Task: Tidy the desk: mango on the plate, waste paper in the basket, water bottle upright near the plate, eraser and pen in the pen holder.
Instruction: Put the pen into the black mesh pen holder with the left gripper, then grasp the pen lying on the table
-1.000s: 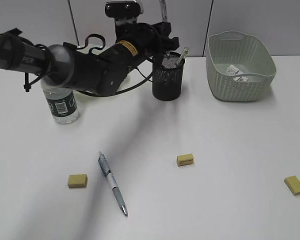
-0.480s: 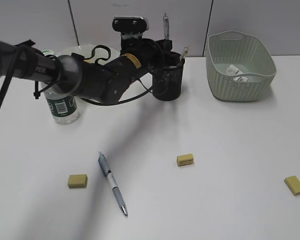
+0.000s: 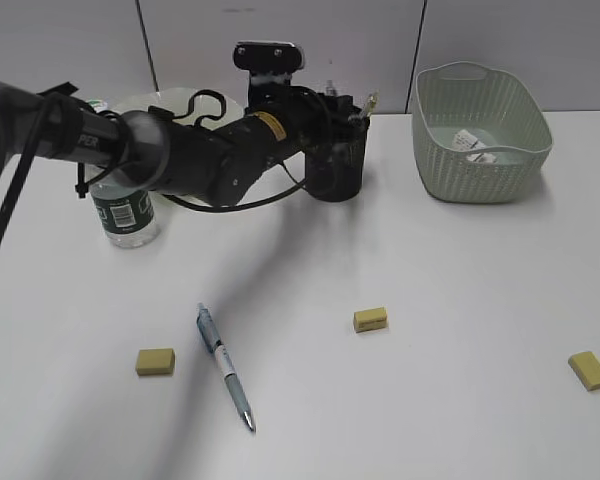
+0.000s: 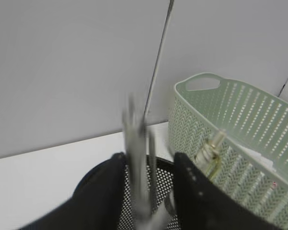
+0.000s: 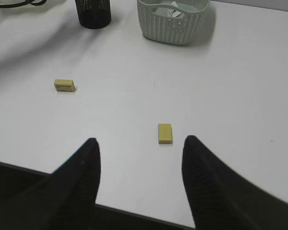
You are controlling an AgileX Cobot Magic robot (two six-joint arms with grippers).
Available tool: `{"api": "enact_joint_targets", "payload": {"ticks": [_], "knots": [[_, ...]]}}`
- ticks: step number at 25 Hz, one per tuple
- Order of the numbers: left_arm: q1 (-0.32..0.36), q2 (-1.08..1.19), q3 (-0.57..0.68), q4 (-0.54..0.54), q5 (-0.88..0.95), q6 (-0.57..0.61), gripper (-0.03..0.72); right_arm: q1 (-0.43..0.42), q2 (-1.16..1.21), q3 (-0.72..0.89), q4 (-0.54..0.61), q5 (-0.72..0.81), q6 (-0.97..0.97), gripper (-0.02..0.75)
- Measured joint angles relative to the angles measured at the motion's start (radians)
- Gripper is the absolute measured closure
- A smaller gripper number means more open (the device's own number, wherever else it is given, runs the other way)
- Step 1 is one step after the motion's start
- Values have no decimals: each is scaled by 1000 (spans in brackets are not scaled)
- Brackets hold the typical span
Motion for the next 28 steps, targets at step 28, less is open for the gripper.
{"api": "enact_joint_targets", "payload": {"ticks": [28], "knots": [[-16,-533,-3,-16,1207,0,201,0,0,0,0,0,0,300]]}}
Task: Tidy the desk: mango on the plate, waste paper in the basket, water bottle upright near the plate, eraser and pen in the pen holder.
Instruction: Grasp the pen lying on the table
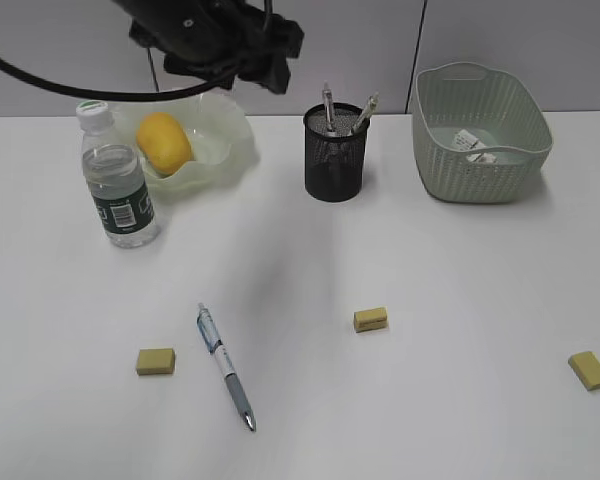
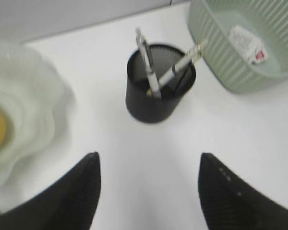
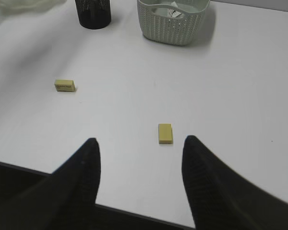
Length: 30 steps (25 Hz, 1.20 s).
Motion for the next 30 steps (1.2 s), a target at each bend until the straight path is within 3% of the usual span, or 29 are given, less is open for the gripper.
{"api": "enact_joint_targets", "payload": {"ticks": [8,15,22,26,30], "knots": [[20,-79,-65,-111,458,42,201,0,0,0,0,0,0,300],[176,-136,-70,-90,569,80,206,0,0,0,0,0,0,300],[410,-149,-70,-29,574,110,207,0,0,0,0,0,0,300],[496,-149,-70,-28,575,134,207,0,0,0,0,0,0,300],[536,-160,-55,-22,573,143,207,0,0,0,0,0,0,300]]}}
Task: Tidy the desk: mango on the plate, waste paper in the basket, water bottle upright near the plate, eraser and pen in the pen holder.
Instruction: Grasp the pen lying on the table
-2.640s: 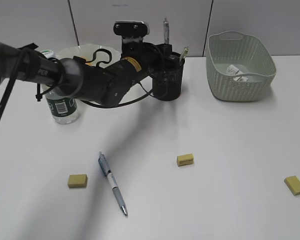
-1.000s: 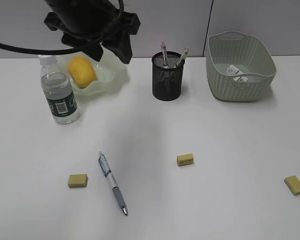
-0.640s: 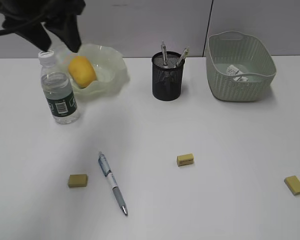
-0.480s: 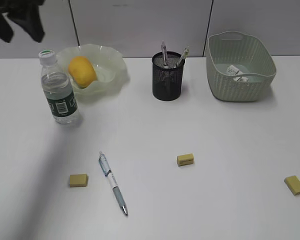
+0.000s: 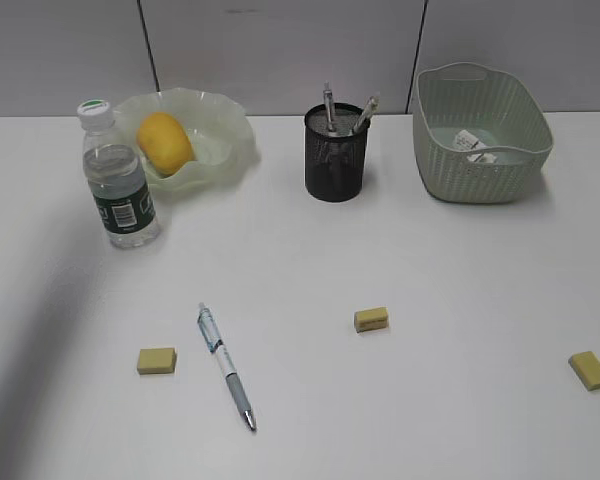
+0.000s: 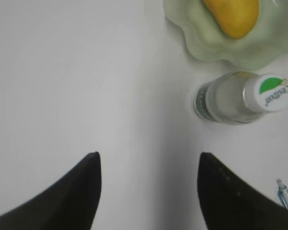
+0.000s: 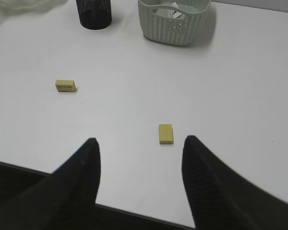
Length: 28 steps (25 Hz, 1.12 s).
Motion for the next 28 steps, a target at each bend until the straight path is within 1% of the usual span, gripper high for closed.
{"api": "enact_joint_targets", "payload": {"ticks": [1,4,7,12,17,21,25,28], "knots": [[1,-16,22,1,-1,1,207,0,0,0,0,0,0,300],[1,-122,155,-7,-3,3,207,0,0,0,0,-1,0,300],[1,-284,333,-11,-3,4,207,0,0,0,0,-1,0,300],[1,-521,581,-11,-20,4,207,0,0,0,0,-1,0,300],[1,-809,820,-11,-102,4,207,0,0,0,0,-1,0,300],[1,-1061,941,-12,-145,4,207,0,0,0,0,-1,0,300],[1,-1270,1014,-13,-142,4,207,0,0,0,0,-1,0,300],[1,-1403,1044,-13,-124,4,207,0,0,0,0,-1,0,300]]}}
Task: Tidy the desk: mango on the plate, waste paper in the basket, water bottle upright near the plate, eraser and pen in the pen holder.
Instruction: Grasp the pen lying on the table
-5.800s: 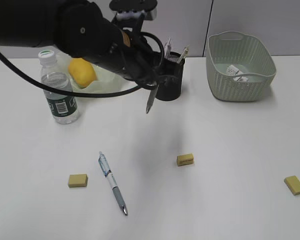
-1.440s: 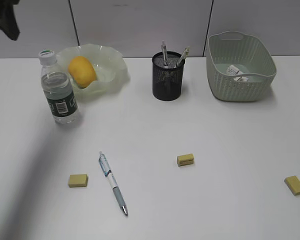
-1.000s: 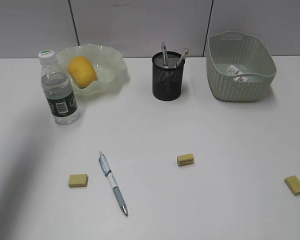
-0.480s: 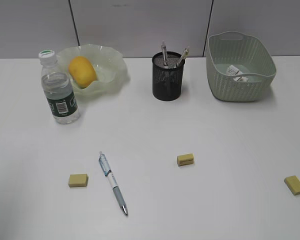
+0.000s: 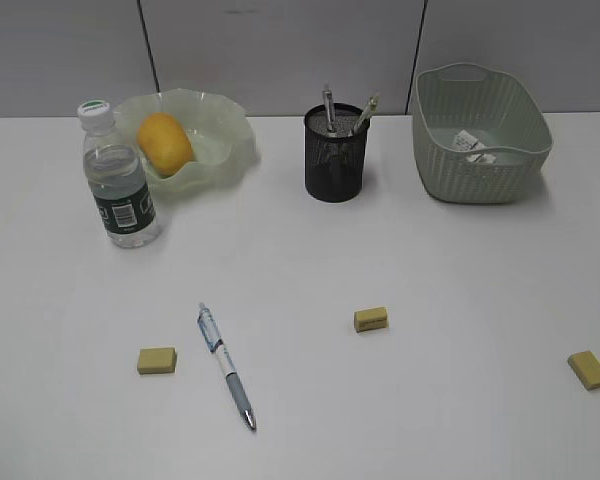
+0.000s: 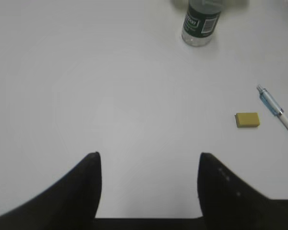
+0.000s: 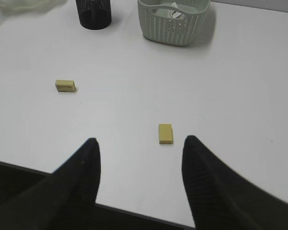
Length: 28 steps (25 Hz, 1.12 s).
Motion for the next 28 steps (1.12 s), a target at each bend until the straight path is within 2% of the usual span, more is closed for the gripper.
{"api": "enact_joint_targets", "payload": {"ticks": [7,13,22,28], "knots": [[0,-266,51,4,17,1,207,0,0,0,-1,0,0,300],[0,-280,70,6,-11,72,211,0,0,0,-2,-1,0,300],[0,-281,75,6,-15,82,259,0,0,0,-2,-1,0,300],[0,-281,75,5,-15,82,265,0,0,0,-3,-1,0,300]]}}
